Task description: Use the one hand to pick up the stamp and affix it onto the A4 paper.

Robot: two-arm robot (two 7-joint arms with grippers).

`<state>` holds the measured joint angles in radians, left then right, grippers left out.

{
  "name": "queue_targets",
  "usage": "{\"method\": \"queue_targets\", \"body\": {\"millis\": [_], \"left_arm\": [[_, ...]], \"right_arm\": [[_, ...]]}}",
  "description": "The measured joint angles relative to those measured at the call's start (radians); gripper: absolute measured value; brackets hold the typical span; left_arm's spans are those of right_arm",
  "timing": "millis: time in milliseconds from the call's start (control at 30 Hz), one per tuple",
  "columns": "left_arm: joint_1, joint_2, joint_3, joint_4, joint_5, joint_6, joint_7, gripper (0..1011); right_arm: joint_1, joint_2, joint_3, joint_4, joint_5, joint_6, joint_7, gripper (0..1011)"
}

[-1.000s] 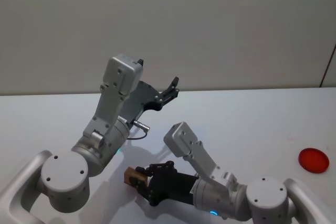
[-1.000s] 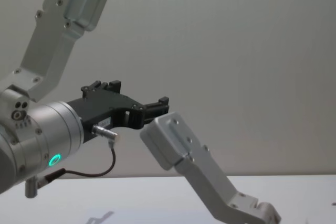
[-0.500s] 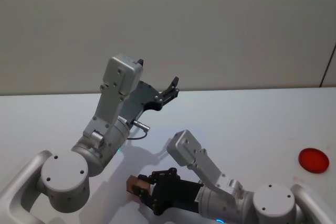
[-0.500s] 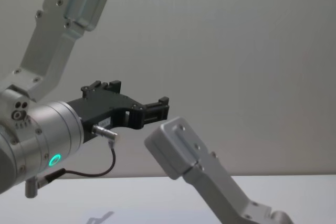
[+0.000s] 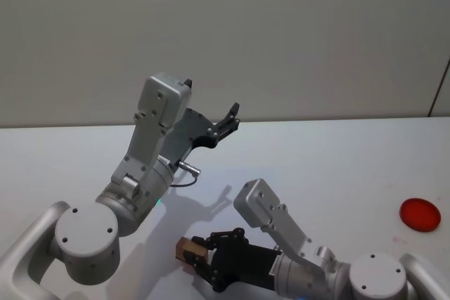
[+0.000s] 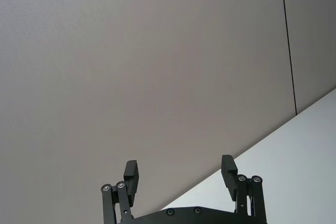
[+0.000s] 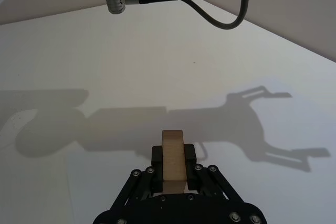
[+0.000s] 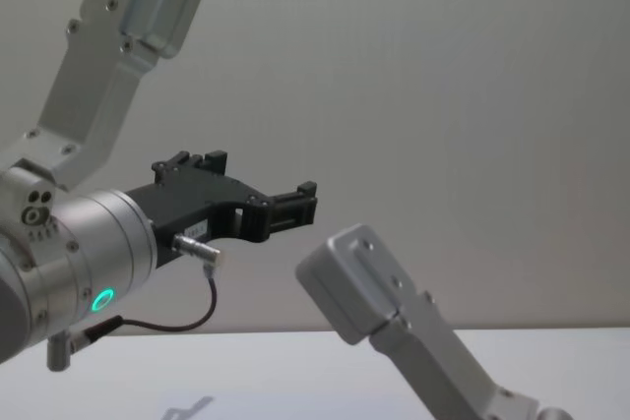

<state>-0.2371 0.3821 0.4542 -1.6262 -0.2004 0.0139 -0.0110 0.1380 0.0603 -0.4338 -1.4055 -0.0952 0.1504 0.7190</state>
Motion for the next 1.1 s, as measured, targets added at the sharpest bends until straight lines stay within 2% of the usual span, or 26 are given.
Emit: {"method": "queue_targets", "body": {"millis": [500,1100], "left_arm": [[0.000,0.000,0.000,0.000,0.000,0.000,0.000,1001],[0.000,0.000,0.000,0.000,0.000,0.000,0.000,1001]], "right_arm": [[-0.007,0.013,-0.005,-0.002,0.011,-0.003,-0.006,229],[-0.007,0.020,-0.021,0.000,-0.002,0.013,-0.003,229]]}}
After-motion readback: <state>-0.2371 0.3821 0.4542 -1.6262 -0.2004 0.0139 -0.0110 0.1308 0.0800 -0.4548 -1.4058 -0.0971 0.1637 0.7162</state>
